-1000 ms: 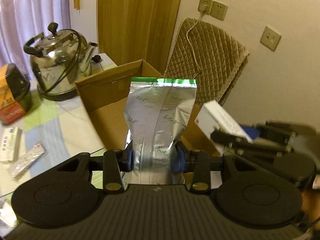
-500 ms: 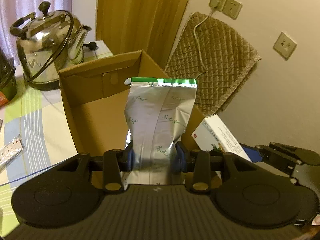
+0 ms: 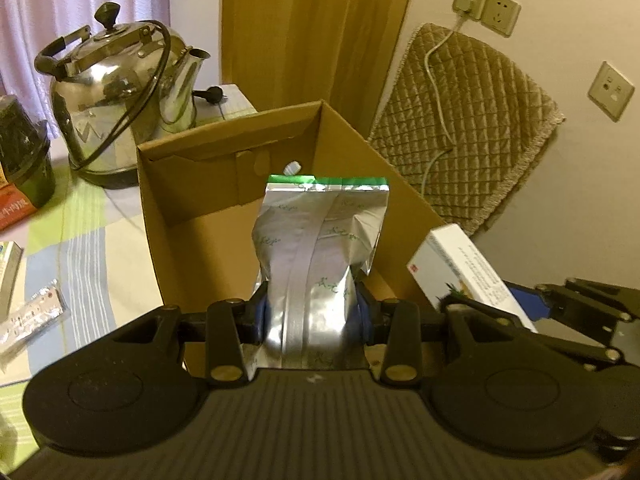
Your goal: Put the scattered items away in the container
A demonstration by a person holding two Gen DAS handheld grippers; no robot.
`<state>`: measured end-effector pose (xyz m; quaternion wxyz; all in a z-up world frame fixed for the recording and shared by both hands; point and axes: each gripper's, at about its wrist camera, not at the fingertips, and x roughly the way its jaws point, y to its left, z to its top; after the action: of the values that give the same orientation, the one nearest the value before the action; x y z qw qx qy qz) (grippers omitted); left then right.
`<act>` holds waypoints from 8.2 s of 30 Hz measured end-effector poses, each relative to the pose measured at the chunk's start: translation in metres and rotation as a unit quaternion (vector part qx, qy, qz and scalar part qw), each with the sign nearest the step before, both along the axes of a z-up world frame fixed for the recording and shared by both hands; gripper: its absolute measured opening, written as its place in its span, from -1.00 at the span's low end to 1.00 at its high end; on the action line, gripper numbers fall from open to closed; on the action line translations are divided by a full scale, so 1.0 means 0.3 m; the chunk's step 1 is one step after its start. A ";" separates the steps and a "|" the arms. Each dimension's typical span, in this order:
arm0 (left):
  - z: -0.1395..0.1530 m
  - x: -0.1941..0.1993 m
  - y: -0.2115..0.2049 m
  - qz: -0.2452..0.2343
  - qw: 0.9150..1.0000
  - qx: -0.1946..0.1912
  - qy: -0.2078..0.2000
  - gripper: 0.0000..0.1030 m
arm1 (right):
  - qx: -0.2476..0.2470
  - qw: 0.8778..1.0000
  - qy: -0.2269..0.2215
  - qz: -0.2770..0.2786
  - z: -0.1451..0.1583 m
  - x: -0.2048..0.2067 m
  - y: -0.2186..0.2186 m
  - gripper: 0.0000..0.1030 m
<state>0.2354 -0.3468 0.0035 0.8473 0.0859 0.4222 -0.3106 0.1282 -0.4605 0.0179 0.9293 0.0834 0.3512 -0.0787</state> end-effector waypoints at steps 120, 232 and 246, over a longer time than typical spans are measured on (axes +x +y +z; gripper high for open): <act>0.155 -0.645 1.463 0.290 0.952 0.047 -0.082 0.97 | 0.009 0.965 -0.027 0.260 0.135 -0.286 0.995 0.92; -0.156 -0.101 1.266 0.128 0.989 0.072 -0.008 -0.01 | -0.006 0.969 0.083 0.233 -0.269 0.088 1.010 0.40; -0.021 -0.339 1.180 0.146 0.988 0.052 0.001 -0.01 | 0.006 0.975 0.043 0.218 -0.071 -0.078 0.938 0.40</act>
<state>0.1336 0.0072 -0.0028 0.8773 0.0671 0.4470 -0.1615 0.1048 -0.1792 -0.0034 0.9075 0.0071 0.4012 0.1240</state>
